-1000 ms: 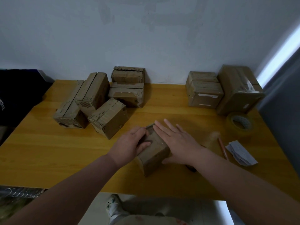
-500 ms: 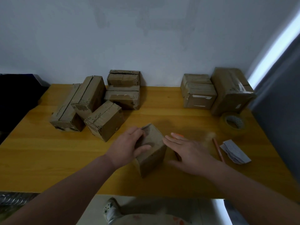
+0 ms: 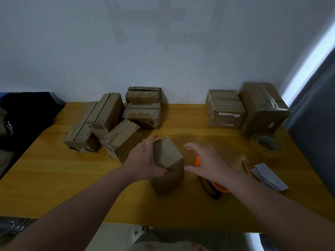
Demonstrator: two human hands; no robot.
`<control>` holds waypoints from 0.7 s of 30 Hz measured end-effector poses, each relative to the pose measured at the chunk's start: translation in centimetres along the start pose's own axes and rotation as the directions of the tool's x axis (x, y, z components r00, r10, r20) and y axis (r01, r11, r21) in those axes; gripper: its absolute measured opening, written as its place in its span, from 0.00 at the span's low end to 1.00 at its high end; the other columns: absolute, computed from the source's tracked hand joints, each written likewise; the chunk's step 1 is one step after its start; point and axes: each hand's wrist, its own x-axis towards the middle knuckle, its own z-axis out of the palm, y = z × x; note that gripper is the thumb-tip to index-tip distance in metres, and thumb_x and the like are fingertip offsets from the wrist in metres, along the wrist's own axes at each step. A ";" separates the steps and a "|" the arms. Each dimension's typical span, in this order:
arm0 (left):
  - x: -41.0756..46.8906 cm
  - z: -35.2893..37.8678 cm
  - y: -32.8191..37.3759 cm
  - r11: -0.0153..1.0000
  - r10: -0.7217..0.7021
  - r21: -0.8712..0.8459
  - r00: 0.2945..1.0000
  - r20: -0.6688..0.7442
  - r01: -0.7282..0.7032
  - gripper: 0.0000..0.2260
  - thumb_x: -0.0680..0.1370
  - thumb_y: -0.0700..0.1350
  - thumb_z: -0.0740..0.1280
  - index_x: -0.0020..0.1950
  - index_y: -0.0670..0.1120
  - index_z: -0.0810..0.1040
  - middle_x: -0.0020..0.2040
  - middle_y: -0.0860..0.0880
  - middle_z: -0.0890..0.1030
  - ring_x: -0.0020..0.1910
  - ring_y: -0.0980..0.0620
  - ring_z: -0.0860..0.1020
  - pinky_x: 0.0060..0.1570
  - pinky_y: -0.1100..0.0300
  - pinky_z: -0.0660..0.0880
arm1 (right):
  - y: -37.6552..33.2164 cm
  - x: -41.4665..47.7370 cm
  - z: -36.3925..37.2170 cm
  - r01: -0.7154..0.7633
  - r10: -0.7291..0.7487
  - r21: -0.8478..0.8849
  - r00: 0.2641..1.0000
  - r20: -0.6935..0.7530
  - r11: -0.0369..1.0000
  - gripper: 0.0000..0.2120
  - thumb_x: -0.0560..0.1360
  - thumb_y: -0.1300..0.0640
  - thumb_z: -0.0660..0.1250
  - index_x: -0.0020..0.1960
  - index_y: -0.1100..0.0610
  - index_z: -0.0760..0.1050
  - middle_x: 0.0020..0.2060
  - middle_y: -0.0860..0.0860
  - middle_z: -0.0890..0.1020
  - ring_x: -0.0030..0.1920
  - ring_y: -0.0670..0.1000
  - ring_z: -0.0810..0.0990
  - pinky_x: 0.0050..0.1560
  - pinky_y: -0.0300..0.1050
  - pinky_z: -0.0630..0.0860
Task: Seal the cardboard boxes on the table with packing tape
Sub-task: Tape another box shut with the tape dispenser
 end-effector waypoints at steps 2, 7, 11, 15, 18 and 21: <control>0.7 -1.6 0.0 0.999 0.042 -0.035 0.999 0.011 -0.042 0.52 0.66 0.56 0.78 0.78 0.48 0.47 0.74 0.49 0.58 0.72 0.47 0.59 0.71 0.50 0.61 | -0.5 1.3 -0.8 0.001 -0.003 0.070 1.000 0.017 0.998 0.45 0.70 0.48 0.75 0.77 0.43 0.52 0.75 0.44 0.62 0.73 0.48 0.62 0.71 0.51 0.66; 3.2 -4.9 0.1 0.968 0.164 -0.190 0.986 -0.003 -0.162 0.49 0.59 0.57 0.75 0.74 0.53 0.55 0.65 0.56 0.62 0.65 0.56 0.63 0.66 0.52 0.68 | -1.9 4.9 -3.6 0.060 -0.071 0.174 0.996 0.059 0.983 0.60 0.64 0.53 0.80 0.78 0.42 0.39 0.77 0.45 0.54 0.76 0.49 0.53 0.72 0.48 0.55; 6.4 -5.9 -0.3 0.958 0.210 -0.201 0.978 -0.005 -0.207 0.49 0.62 0.51 0.80 0.76 0.52 0.55 0.69 0.55 0.63 0.68 0.56 0.63 0.68 0.55 0.66 | -1.3 7.5 -5.4 0.082 -0.079 0.089 0.996 -0.033 0.993 0.61 0.62 0.54 0.81 0.77 0.39 0.40 0.75 0.47 0.57 0.73 0.51 0.58 0.70 0.53 0.61; 10.3 -5.5 -0.7 0.983 0.183 -0.018 0.983 -0.013 -0.184 0.49 0.68 0.52 0.77 0.79 0.51 0.49 0.77 0.52 0.55 0.75 0.50 0.56 0.72 0.52 0.60 | 2.0 9.7 -6.8 0.020 -0.054 -0.242 0.990 -0.134 0.970 0.60 0.64 0.51 0.80 0.77 0.39 0.37 0.73 0.49 0.57 0.73 0.52 0.58 0.69 0.56 0.67; 12.9 -4.9 -1.5 0.993 0.104 0.061 0.994 0.017 -0.105 0.43 0.72 0.52 0.74 0.79 0.52 0.51 0.77 0.50 0.56 0.75 0.48 0.56 0.70 0.53 0.60 | 5.4 11.0 -7.3 -0.074 0.028 -0.454 0.994 -0.106 0.888 0.56 0.67 0.49 0.77 0.75 0.36 0.35 0.71 0.53 0.59 0.71 0.55 0.60 0.66 0.56 0.67; 14.6 -4.2 -2.1 0.991 0.089 0.095 0.995 0.049 -0.094 0.38 0.74 0.52 0.72 0.78 0.51 0.55 0.75 0.49 0.60 0.73 0.46 0.59 0.70 0.53 0.61 | 7.9 12.2 -7.1 -0.155 0.177 -0.551 0.984 -0.014 0.820 0.54 0.70 0.54 0.75 0.74 0.34 0.35 0.72 0.57 0.57 0.72 0.59 0.58 0.67 0.57 0.66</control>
